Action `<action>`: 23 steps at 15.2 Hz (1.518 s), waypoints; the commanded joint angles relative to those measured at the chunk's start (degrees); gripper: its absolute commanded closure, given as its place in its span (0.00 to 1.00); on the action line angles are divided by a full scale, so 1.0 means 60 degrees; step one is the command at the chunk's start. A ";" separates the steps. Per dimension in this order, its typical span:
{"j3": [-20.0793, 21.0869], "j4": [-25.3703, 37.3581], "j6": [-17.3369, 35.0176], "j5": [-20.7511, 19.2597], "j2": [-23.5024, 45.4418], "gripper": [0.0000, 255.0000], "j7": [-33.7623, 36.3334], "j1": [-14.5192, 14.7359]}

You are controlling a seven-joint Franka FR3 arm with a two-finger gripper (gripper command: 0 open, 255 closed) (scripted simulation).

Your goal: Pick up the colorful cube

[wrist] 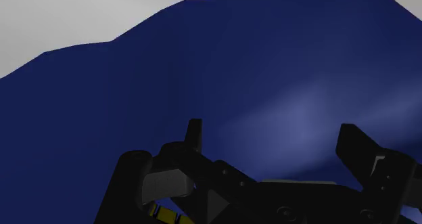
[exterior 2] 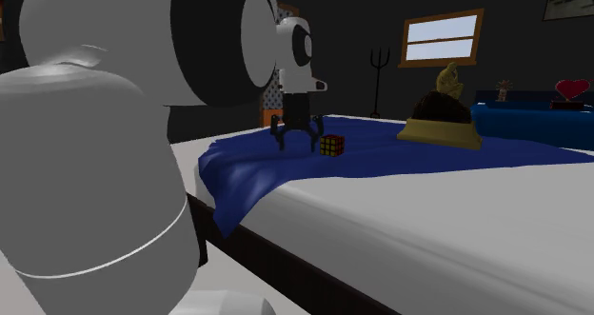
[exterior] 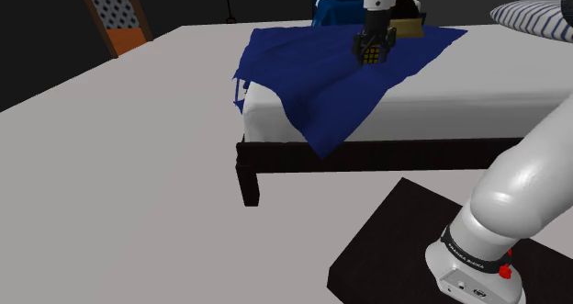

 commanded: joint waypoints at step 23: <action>-0.1101 0.4092 -0.0045 0.1532 0.3828 1.00 -0.0819 -0.1150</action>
